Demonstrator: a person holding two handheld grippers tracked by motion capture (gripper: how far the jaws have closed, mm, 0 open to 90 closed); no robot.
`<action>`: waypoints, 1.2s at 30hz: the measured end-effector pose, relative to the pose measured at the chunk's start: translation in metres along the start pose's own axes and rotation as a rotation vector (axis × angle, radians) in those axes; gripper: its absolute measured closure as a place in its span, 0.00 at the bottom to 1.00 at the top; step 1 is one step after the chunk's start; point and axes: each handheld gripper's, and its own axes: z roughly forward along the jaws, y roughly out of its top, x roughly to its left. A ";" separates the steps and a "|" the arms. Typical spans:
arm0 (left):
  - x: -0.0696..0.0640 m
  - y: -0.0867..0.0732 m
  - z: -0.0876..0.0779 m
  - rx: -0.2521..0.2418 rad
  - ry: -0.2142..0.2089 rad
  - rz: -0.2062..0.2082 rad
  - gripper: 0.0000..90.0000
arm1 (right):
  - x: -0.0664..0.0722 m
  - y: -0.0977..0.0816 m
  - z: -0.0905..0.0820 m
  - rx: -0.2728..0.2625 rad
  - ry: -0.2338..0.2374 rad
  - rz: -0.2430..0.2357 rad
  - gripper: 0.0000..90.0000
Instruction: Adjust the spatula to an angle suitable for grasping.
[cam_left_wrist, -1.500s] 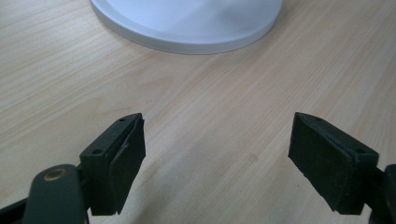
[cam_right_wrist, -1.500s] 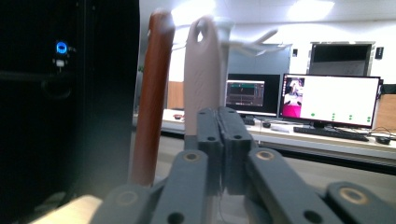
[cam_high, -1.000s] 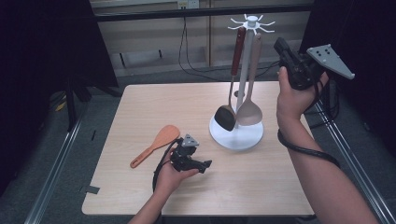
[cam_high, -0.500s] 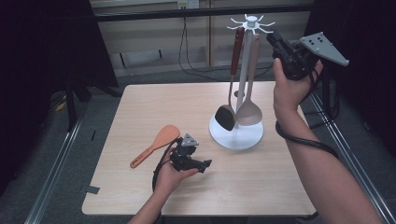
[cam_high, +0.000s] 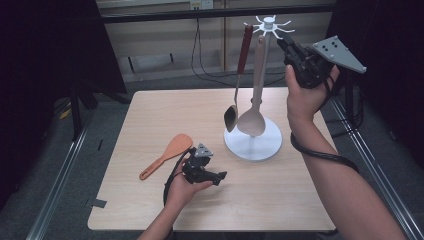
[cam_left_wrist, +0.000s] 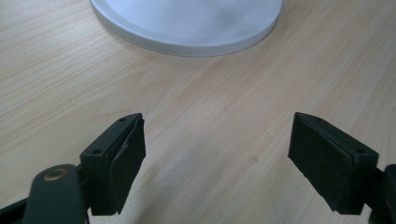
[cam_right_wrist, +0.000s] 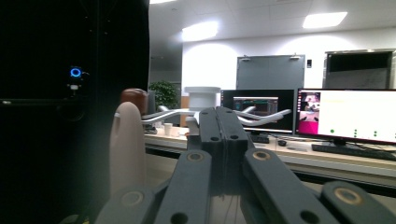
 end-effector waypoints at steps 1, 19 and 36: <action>-0.001 0.000 -0.001 0.011 -0.007 -0.007 0.21 | 0.001 0.000 0.000 0.000 0.000 -0.004 1.00; 0.000 0.001 -0.003 0.018 -0.003 -0.002 0.21 | 0.025 0.003 0.006 0.005 0.040 -0.021 1.00; 0.001 0.000 -0.004 0.000 0.005 -0.001 0.21 | 0.026 0.000 0.000 -0.005 0.033 -0.027 1.00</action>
